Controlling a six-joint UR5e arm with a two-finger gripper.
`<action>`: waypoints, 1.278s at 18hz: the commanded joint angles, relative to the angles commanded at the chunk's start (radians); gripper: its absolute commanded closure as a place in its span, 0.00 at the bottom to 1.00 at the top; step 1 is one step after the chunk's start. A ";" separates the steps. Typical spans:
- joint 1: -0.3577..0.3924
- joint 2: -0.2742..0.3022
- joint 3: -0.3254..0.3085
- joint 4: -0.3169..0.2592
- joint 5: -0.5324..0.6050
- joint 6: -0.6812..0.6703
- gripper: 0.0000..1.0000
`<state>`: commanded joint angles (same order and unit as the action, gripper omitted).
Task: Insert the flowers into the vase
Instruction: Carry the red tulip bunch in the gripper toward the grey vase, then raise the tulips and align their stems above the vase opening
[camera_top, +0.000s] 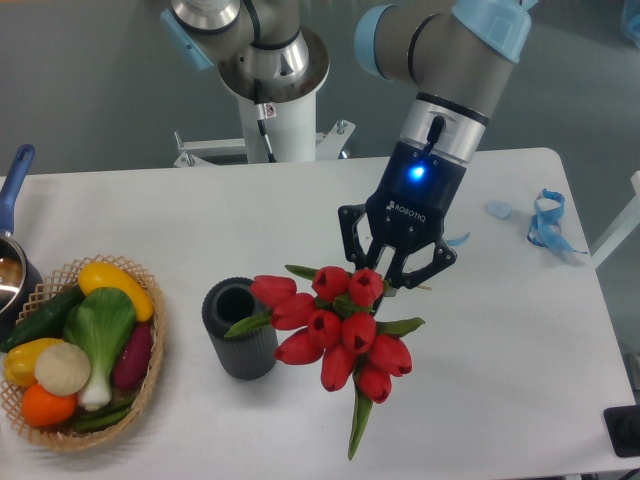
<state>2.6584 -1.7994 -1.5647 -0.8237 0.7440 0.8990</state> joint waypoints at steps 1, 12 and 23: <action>-0.002 0.002 -0.008 0.002 0.002 0.000 0.93; -0.066 -0.009 0.005 0.050 -0.002 -0.048 0.93; -0.094 -0.002 -0.122 0.095 -0.458 0.078 0.93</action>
<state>2.5648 -1.8010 -1.6872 -0.7286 0.2856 0.9771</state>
